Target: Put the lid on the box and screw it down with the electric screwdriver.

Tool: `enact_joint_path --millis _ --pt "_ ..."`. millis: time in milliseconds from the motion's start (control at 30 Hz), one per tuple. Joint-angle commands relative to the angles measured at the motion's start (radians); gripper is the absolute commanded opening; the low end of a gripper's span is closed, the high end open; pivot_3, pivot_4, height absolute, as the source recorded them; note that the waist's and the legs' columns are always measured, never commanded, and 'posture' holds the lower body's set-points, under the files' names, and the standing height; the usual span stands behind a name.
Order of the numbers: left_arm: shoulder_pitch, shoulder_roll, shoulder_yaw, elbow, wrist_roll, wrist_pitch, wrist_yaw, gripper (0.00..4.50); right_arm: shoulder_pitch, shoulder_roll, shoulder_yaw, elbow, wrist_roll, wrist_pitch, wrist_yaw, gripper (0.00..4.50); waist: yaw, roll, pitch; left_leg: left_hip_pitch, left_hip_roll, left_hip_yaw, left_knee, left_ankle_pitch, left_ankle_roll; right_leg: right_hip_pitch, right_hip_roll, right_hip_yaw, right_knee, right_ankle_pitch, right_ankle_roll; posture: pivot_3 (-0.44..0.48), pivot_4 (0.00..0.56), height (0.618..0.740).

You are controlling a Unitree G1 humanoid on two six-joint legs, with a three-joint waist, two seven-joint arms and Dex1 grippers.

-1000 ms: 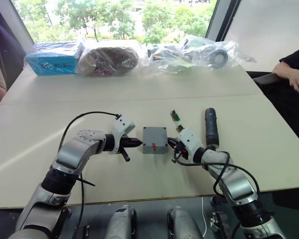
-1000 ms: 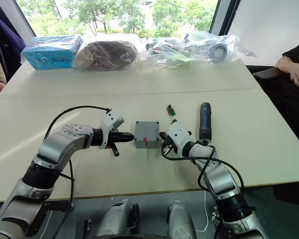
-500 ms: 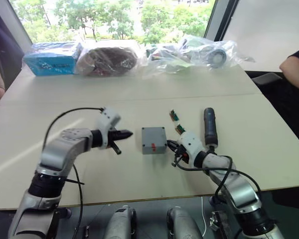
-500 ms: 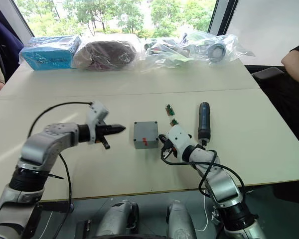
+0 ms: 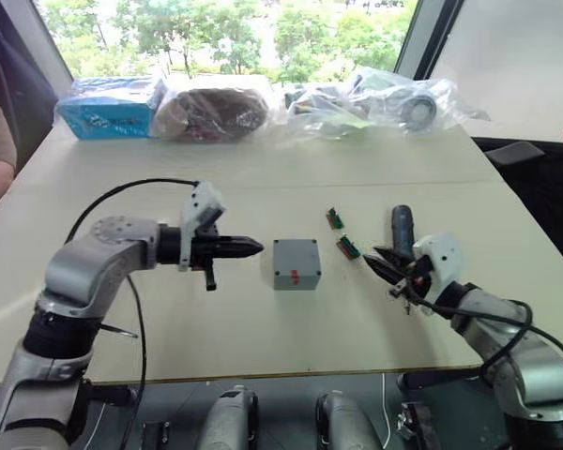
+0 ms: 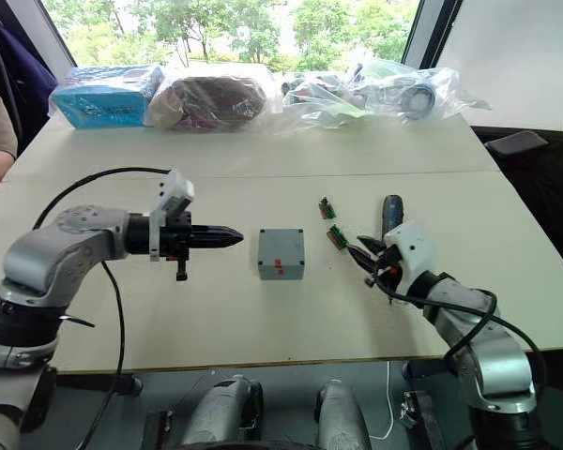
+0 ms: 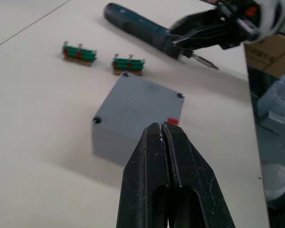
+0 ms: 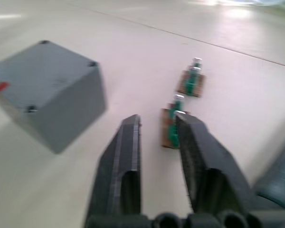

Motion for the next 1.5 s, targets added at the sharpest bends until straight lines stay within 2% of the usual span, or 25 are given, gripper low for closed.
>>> enact_joint_path --millis 33,167,333,433,500,633,1467,1500 --pt "-0.058 -0.004 -0.047 0.053 0.041 -0.085 -0.050 0.00 -0.056 -0.030 0.017 0.061 -0.008 -0.012 0.015 2.97 -0.001 0.001 0.000 0.000 0.000 0.000 0.000 0.000 0.000 0.000 0.000 0.000 0.000 0.000 0.000 0.000 0.150 0.740" --pt "-0.072 -0.003 -0.071 0.080 0.070 -0.128 -0.064 0.00 -0.119 -0.042 0.045 0.126 -0.005 0.004 0.028 4.10 0.000 0.001 0.001 0.000 0.000 0.000 0.000 0.000 0.000 0.000 0.001 0.000 0.000 0.000 0.000 0.000 0.150 0.740" --pt "-0.049 0.004 -0.072 0.059 0.090 -0.148 -0.059 0.00 -0.227 -0.049 0.098 0.212 -0.032 0.022 0.024 4.10 -0.001 0.001 0.001 0.000 0.000 0.000 0.000 0.000 0.001 0.000 0.001 0.000 0.000 0.000 0.000 0.000 0.150 0.740" --pt "-0.032 0.001 -0.066 0.038 0.092 -0.144 -0.042 0.00 -0.243 -0.050 0.106 0.235 -0.040 0.025 0.021 3.57 0.004 0.002 0.001 0.000 0.000 0.000 0.000 0.000 0.001 0.000 0.001 0.000 0.000 0.000 0.000 0.000 0.150 0.740" --pt "-0.024 -0.006 -0.056 0.039 0.094 -0.143 -0.020 0.00 -0.274 -0.041 0.131 0.266 -0.059 0.052 0.001 2.99 0.002 0.002 0.001 -0.001 0.000 0.000 0.000 0.000 0.001 0.000 0.001 0.000 0.000 0.000 0.000 0.000 0.150 0.740" --pt "-0.005 -0.009 -0.046 -0.001 0.077 -0.125 0.009 0.00 -0.285 -0.025 0.136 0.273 -0.057 0.062 -0.018 1.45 0.002 0.002 0.002 0.000 0.000 0.000 0.001 0.000 0.001 0.000 0.001 0.000 0.000 0.000 0.000 0.000 0.150 0.740" --pt "-0.004 -0.020 -0.060 0.005 0.079 -0.118 0.024 0.00 -0.279 0.011 0.170 0.295 -0.071 0.042 -0.033 1.45 0.001 0.002 0.002 0.000 0.000 0.000 0.001 0.000 0.001 0.000 0.002 0.000 0.001 0.000 0.001 0.000 0.150 0.740" --pt "-0.004 -0.019 -0.060 0.004 0.079 -0.118 0.025 0.00 -0.279 0.013 0.173 0.301 -0.075 0.037 -0.033 1.18 0.001 0.002 0.002 0.000 0.000 0.000 0.001 0.000 0.001 0.000 0.002 0.000 0.001 0.000 0.001 0.000 0.150 0.740"
